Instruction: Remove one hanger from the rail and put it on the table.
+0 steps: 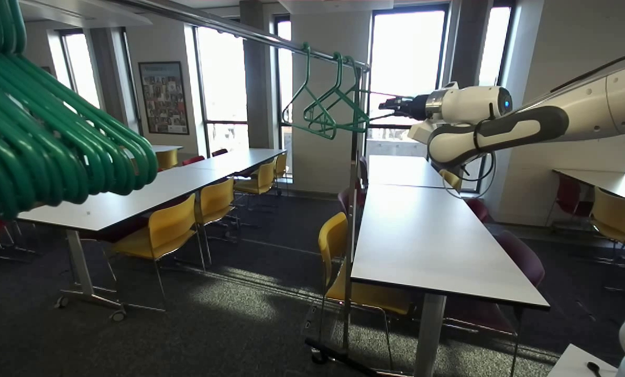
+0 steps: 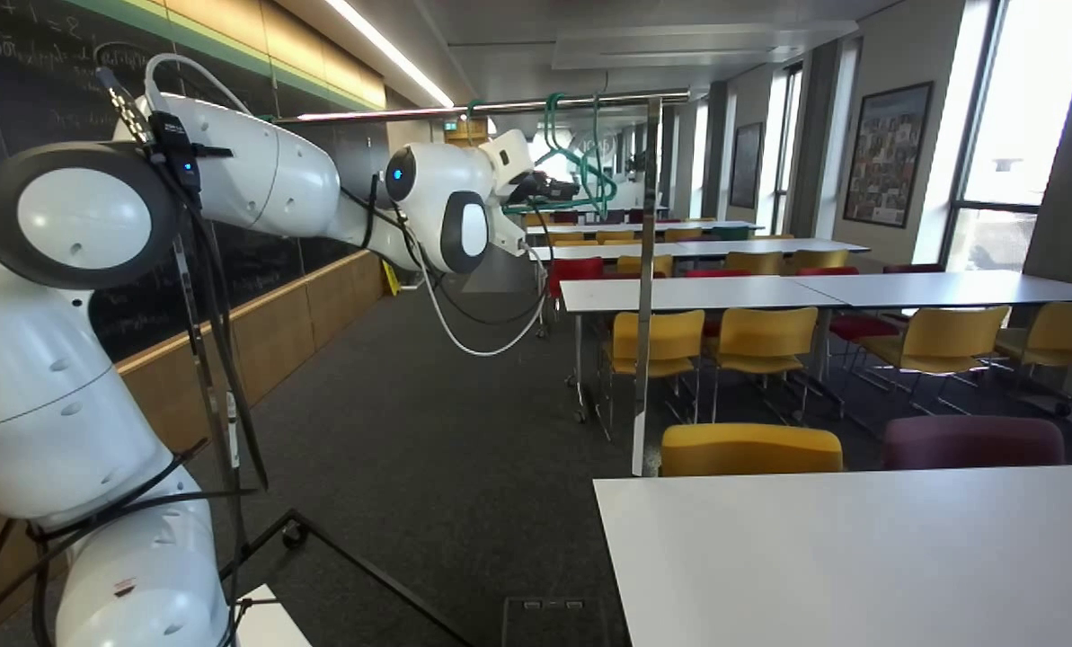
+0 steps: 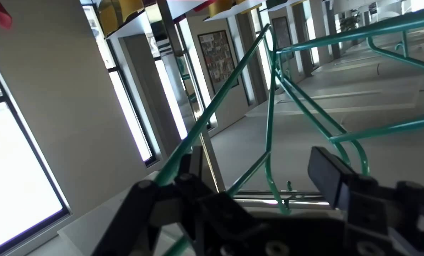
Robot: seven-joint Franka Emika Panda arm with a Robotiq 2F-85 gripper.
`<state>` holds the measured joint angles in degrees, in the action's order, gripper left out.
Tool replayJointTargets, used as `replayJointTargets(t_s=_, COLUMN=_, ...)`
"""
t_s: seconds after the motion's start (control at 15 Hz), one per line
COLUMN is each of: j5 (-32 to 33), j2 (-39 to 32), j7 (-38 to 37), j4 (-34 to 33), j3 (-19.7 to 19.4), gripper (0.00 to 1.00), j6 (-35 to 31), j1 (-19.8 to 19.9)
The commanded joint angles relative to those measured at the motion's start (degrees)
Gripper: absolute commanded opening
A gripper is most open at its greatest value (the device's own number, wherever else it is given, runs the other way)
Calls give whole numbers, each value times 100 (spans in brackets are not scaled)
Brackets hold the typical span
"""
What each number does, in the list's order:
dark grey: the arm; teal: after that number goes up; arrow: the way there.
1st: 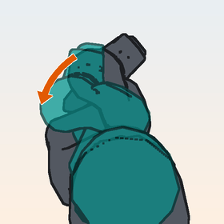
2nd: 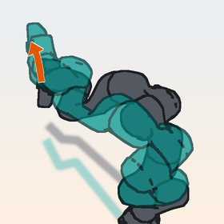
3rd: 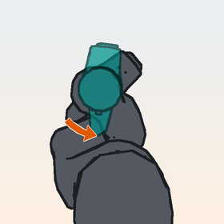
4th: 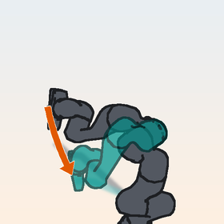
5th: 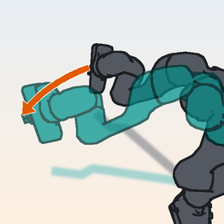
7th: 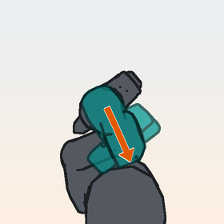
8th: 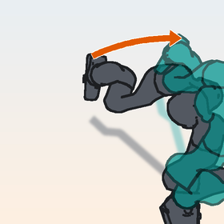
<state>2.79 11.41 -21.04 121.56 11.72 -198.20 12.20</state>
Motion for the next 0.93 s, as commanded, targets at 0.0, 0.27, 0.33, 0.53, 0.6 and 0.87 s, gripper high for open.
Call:
replayJointTargets(t_s=0.0, j5=-145, j2=183, j7=248, j4=54, j3=232, gripper=73, j6=60, j1=370)
replayJointTargets(t_s=0.27, j5=-181, j2=208, j7=256, j4=85, j3=419, gripper=100, j6=100, j1=668)
replayJointTargets(t_s=0.33, j5=-182, j2=211, j7=243, j4=87, j3=466, gripper=100, j6=106, j1=728)
replayJointTargets(t_s=0.53, j5=-167, j2=210, j7=241, j4=88, j3=596, gripper=100, j6=161, j1=908)
replayJointTargets(t_s=0.6, j5=-136, j2=197, j7=235, j4=83, j3=624, gripper=100, j6=189, j1=937)
replayJointTargets(t_s=0.87, j5=-11, j2=82, j7=174, j4=-20, j3=643, gripper=100, j6=380, j1=913)
